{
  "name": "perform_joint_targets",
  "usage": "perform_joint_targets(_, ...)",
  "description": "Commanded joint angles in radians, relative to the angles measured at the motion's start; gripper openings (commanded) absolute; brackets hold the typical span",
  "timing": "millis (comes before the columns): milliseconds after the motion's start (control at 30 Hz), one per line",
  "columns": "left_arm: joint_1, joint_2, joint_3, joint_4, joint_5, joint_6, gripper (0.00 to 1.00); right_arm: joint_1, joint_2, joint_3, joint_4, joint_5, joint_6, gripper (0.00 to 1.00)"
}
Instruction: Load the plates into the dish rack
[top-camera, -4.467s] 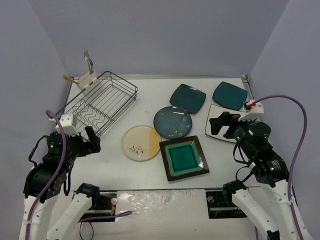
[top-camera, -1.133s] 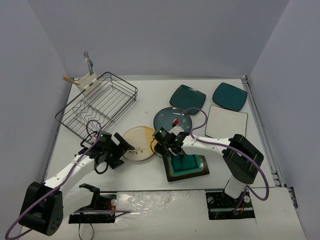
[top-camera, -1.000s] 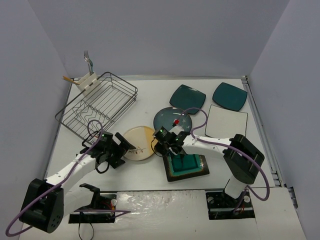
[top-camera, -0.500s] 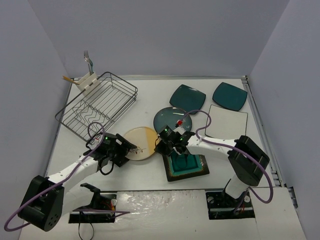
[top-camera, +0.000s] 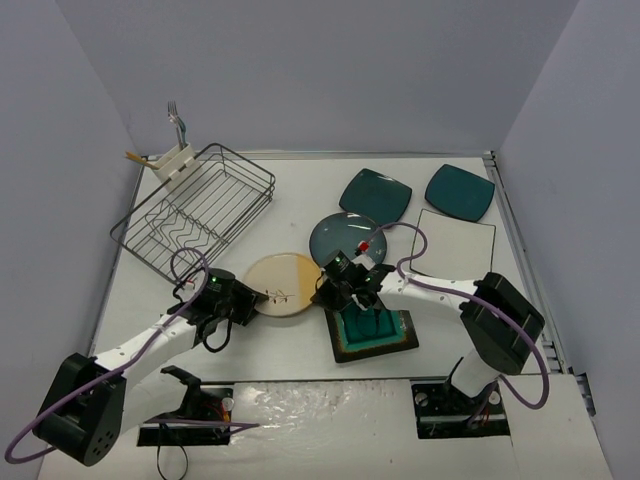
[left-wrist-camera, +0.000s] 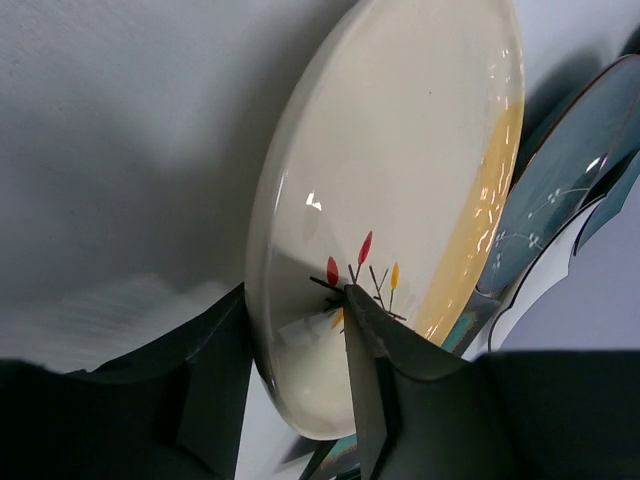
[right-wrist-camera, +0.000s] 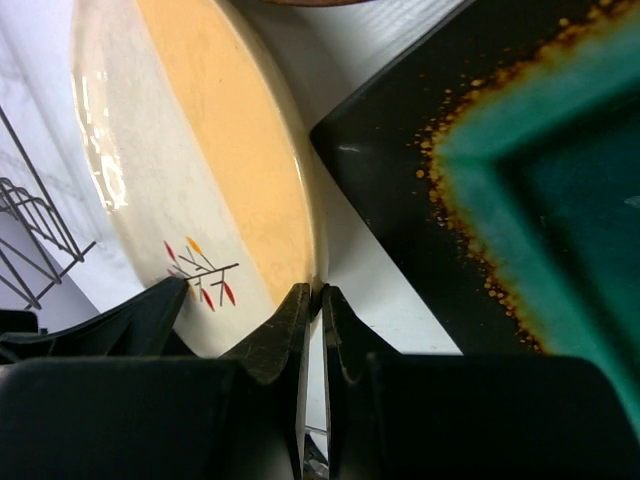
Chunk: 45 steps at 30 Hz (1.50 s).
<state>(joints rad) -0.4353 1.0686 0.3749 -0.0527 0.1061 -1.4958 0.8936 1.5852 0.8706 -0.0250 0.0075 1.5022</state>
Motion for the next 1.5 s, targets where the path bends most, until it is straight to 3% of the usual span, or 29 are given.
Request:
perform_joint_targets(0, -0.011, -0.063, 0.030, 0.073, -0.047, -0.019, 0.17, -0.004, -0.070, 0.003, 0.072, -0.038, 0.000, 0.00)
perform_joint_targets(100, -0.013, -0.101, 0.034, 0.058, -0.065, -0.014, 0.05, -0.004, -0.069, -0.009, 0.073, -0.042, -0.008, 0.08)
perform_joint_targets(167, -0.013, -0.142, 0.040, 0.025, -0.079, -0.007, 0.01, -0.004, -0.068, -0.014, 0.073, -0.041, -0.018, 0.21)
perform_joint_targets(533, -0.014, -0.264, 0.090, -0.055, -0.121, 0.046, 0.00, -0.014, -0.141, 0.005, 0.046, -0.011, -0.139, 0.79)
perform_joint_targets(867, -0.014, -0.340, 0.260, -0.171, -0.161, 0.248, 0.00, -0.057, -0.345, 0.078, -0.103, 0.091, -0.422, 0.89)
perform_joint_targets(1100, -0.013, -0.334, 0.445, -0.287, -0.172, 0.499, 0.00, -0.073, -0.549, 0.117, -0.189, 0.193, -0.668, 0.92)
perform_joint_targets(1300, -0.011, -0.213, 0.716, -0.469, -0.161, 0.886, 0.00, -0.078, -0.735, 0.128, -0.239, 0.260, -0.800, 1.00)
perform_joint_targets(1467, -0.007, -0.096, 1.031, -0.608, -0.235, 1.173, 0.00, -0.081, -0.821, 0.132, -0.252, 0.300, -0.874, 1.00)
